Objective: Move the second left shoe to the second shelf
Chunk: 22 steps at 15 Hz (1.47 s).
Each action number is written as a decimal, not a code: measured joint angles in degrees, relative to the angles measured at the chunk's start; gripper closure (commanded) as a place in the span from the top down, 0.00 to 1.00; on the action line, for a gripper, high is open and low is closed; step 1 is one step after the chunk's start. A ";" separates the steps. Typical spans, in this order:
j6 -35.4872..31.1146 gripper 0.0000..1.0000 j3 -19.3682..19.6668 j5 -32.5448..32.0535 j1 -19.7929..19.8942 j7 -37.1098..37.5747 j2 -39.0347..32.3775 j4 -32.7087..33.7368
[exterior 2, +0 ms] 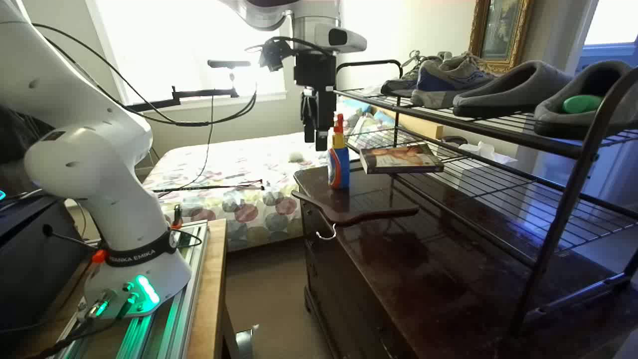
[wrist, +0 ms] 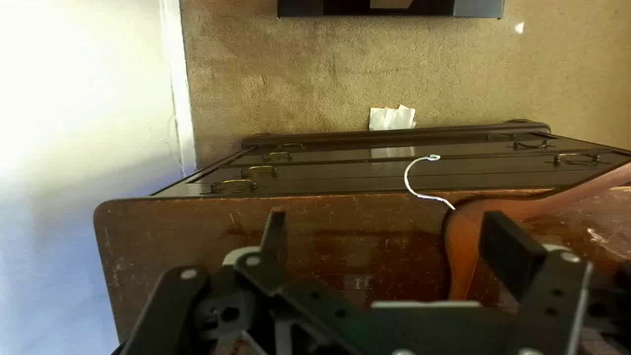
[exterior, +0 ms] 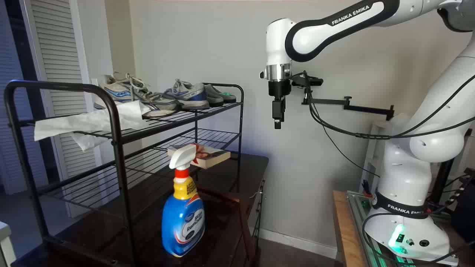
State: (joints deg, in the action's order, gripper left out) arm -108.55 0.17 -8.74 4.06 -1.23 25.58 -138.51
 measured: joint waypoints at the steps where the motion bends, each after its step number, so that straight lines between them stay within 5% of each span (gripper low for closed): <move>1: 0.00 1.00 0.00 0.00 0.00 0.00 0.00 0.00; 15: -0.15 1.00 0.08 0.22 -0.22 -0.09 -0.03 0.00; 22: -8.66 1.00 0.17 5.08 -4.53 -1.46 -0.54 0.33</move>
State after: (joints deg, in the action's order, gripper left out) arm -117.21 0.34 -3.66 -0.48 -2.69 25.03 -138.18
